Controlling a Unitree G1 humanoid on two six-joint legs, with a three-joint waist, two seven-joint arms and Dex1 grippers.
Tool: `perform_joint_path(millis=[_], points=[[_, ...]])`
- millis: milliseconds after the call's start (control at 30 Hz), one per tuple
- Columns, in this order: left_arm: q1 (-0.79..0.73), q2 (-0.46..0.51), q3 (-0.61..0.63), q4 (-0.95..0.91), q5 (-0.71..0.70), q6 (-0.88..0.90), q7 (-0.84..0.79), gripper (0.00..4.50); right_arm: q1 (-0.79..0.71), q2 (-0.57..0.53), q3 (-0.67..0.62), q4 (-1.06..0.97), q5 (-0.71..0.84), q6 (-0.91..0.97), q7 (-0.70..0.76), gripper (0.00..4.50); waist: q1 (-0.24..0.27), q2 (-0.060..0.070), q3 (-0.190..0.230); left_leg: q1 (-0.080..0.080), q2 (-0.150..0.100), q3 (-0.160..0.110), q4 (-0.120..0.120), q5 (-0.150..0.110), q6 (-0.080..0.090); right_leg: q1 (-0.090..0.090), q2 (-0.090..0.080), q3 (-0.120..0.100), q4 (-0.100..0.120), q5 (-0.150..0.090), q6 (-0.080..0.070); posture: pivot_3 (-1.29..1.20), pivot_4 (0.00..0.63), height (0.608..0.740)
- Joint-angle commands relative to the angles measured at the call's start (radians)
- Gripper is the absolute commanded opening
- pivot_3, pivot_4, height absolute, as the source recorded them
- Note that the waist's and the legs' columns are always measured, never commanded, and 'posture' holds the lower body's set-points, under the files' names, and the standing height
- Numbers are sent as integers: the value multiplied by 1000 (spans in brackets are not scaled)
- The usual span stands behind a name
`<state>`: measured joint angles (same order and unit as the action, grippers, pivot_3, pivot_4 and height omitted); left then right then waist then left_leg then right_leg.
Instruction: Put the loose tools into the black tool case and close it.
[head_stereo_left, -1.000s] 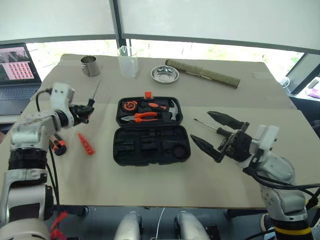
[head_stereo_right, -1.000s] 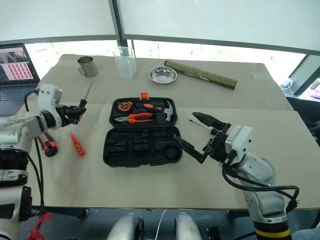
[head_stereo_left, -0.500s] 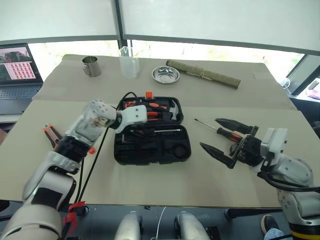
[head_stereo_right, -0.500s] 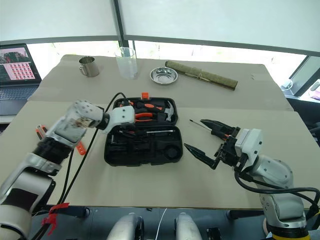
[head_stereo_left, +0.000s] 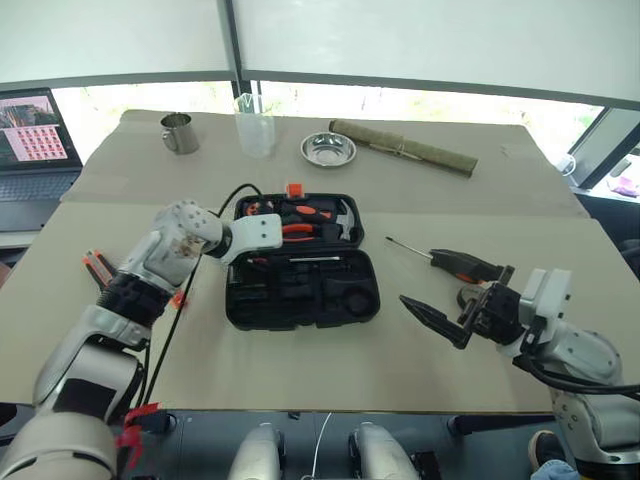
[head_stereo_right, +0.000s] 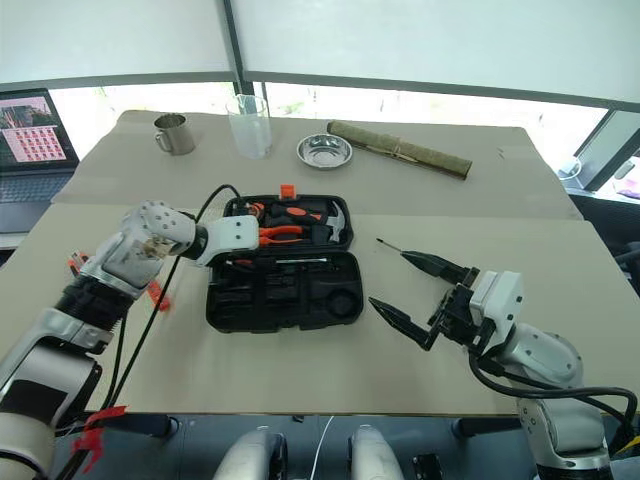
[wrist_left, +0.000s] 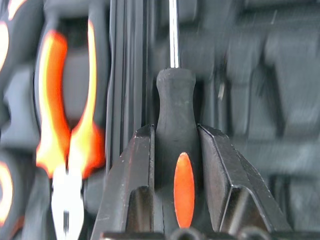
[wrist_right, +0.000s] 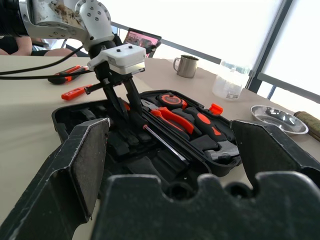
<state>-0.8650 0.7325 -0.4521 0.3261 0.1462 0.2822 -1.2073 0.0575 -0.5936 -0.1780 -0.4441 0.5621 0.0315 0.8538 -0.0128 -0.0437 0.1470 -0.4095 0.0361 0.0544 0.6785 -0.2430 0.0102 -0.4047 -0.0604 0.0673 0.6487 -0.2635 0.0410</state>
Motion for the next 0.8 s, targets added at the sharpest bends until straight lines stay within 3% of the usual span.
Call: perform_joint_path(millis=[33, 267, 333, 433, 667, 800], points=[[0, -3, -5, -4, 42, -15, 1, 826, -2, 2, -27, -23, 3, -25, 4, 4500, 2, 0, 0, 0, 0, 0, 0, 0, 0, 0, 0, 0, 0, 0, 0, 0, 150, 740], [2, -50, 1, -5, 58, 26, -6, 826, -11, 2, -23, -34, 5, -14, -9, 4500, 3, 0, 0, -1, 0, 0, 1, 0, 0, 0, 0, 0, 0, 0, 0, 0, 150, 740], [4, -57, 12, -7, 50, 13, -6, 1827, -11, 1, -22, -39, 5, -9, -14, 4500, 3, 0, 0, -1, 0, 0, 1, 0, 0, 0, 0, 0, 0, 0, 0, 0, 150, 740], [9, -103, 93, -26, -21, -10, 34, 2597, -6, 1, -19, -51, 8, -1, -23, 4500, 14, 2, -1, 1, -1, 0, 1, 0, 0, 2, -1, 0, 0, 0, 0, 0, 150, 740], [68, -139, 263, -64, -173, -31, 76, 2597, 4, 2, -9, -71, 13, 18, -39, 4500, 14, 2, -1, -1, 0, 0, 2, 0, 0, 0, 0, 0, 1, 0, 1, 0, 150, 740], [131, -203, 367, -2, -266, 3, 143, 1501, -9, 4, 2, -89, 14, 47, -61, 4500, 12, 2, -1, 0, 0, -2, 2, 0, 0, 1, 0, 0, 1, 1, 1, 0, 150, 740]])
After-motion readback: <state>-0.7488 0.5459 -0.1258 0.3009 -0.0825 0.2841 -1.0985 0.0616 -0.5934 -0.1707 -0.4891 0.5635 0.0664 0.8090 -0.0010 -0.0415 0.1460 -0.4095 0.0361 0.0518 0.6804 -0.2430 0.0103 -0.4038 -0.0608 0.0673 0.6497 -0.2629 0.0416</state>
